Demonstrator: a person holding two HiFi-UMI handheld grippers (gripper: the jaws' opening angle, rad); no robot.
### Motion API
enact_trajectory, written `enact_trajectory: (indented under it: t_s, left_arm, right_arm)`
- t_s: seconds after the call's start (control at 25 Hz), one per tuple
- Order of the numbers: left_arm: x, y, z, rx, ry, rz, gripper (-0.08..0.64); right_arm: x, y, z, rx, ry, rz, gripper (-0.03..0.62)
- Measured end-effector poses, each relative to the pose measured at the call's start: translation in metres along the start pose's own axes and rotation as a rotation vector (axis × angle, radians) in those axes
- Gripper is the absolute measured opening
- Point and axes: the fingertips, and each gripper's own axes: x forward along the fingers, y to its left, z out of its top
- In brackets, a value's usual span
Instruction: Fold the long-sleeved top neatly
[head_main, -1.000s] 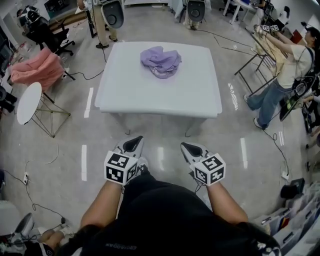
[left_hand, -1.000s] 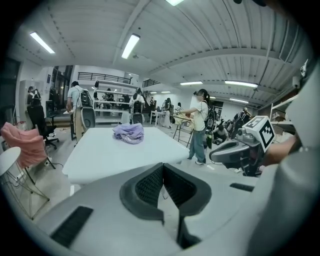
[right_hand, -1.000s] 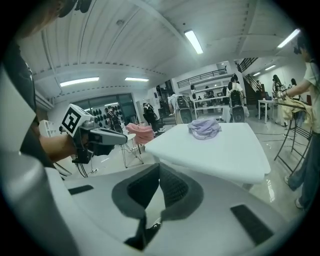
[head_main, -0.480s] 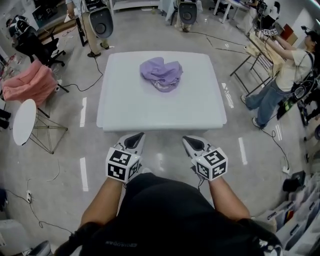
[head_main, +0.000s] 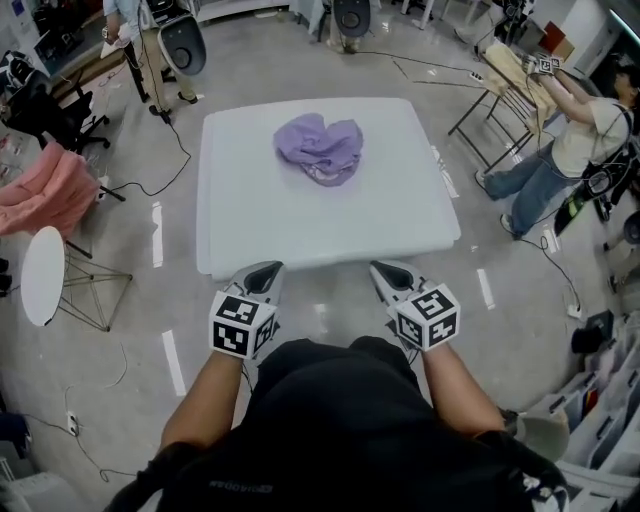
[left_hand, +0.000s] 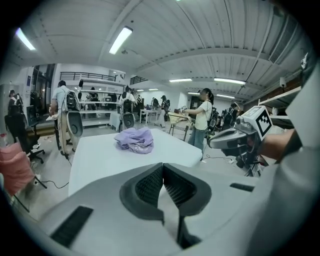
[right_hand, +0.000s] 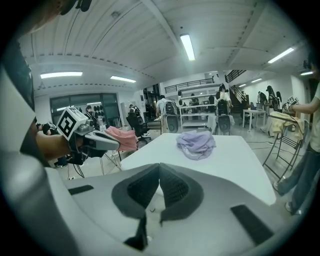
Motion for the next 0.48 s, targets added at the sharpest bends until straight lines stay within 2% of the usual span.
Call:
enact_trajectory:
  t_s: [0.16,0.48]
  left_arm:
    - [0.005,0.002,0.005,0.006,-0.004,-0.031,0.005]
    - [0.030,0.020,0.002,-0.034,0.028,0.003,0.005]
  right_arm:
    - [0.004,-0.004,0.000,0.007,0.016,-0.015,0.006]
    - [0.034,-0.031,0.009,0.009,0.024,0.020,0.005]
